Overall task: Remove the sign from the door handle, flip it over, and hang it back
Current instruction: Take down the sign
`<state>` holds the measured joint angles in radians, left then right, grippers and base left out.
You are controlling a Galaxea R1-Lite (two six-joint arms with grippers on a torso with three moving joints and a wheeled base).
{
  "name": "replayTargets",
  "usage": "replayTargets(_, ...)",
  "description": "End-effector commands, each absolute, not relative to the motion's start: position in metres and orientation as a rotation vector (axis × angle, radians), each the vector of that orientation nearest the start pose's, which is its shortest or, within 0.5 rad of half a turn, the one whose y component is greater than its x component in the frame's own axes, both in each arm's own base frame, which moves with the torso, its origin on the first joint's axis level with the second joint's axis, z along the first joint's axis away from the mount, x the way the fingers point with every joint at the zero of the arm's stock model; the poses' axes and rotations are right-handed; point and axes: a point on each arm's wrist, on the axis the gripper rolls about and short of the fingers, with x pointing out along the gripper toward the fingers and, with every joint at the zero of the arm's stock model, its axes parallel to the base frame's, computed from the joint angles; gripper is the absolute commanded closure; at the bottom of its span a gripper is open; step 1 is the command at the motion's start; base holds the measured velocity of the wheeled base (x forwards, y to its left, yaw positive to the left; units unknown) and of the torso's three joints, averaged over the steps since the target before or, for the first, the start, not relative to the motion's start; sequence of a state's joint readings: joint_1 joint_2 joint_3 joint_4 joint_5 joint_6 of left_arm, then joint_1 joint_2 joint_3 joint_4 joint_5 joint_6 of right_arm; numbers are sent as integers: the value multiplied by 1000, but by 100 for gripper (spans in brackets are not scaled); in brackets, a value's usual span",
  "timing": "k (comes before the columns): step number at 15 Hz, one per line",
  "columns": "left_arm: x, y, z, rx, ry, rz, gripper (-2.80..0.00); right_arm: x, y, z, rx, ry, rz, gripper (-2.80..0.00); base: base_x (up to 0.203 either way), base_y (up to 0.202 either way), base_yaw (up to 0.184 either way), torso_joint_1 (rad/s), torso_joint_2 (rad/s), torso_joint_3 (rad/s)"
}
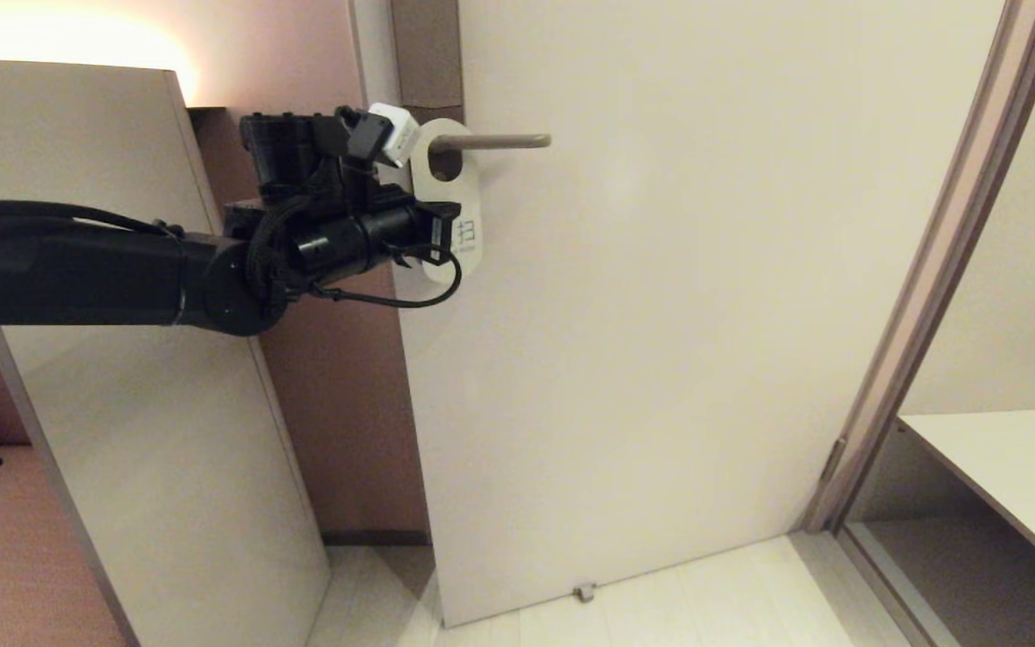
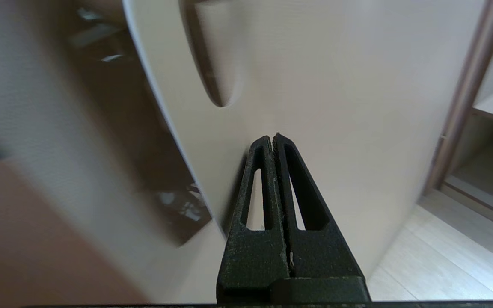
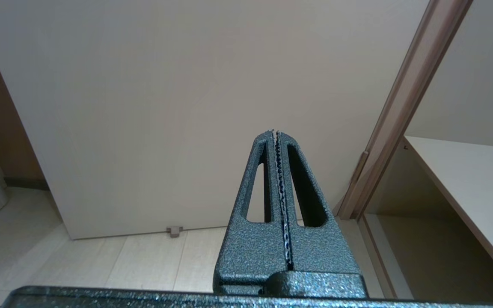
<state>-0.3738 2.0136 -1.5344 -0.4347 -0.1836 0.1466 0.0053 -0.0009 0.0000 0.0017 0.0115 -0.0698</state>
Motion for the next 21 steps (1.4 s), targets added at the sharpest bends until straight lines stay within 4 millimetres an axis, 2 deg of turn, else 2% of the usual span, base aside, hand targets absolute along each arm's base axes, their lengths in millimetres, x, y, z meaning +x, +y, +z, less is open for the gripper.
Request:
replayTargets(1, 387, -145, 261, 148, -11, -535, 0, -23, 0, 75, -71, 1, 18, 0, 0, 0, 0, 0, 0, 0)
replayTargets(5, 394, -121, 262, 168, -12, -443, 0, -23, 0, 75, -71, 1, 18, 0, 0, 0, 0, 0, 0, 0)
replayTargets(8, 386, -113, 262, 166, 2, -429, 0, -23, 0, 75, -71, 1, 18, 0, 0, 0, 0, 0, 0, 0)
replayTargets(14, 350, -104, 264, 161, 36, -440, 0, -23, 0, 75, -71, 1, 18, 0, 0, 0, 0, 0, 0, 0)
replayTargets(18, 319, -98, 282, 145, -1, -449, 0, -23, 0, 75, -71, 1, 18, 0, 0, 0, 0, 0, 0, 0)
replayTargets(21, 286, -94, 295, 65, -19, -464, 0, -23, 0, 75, -71, 1, 18, 0, 0, 0, 0, 0, 0, 0)
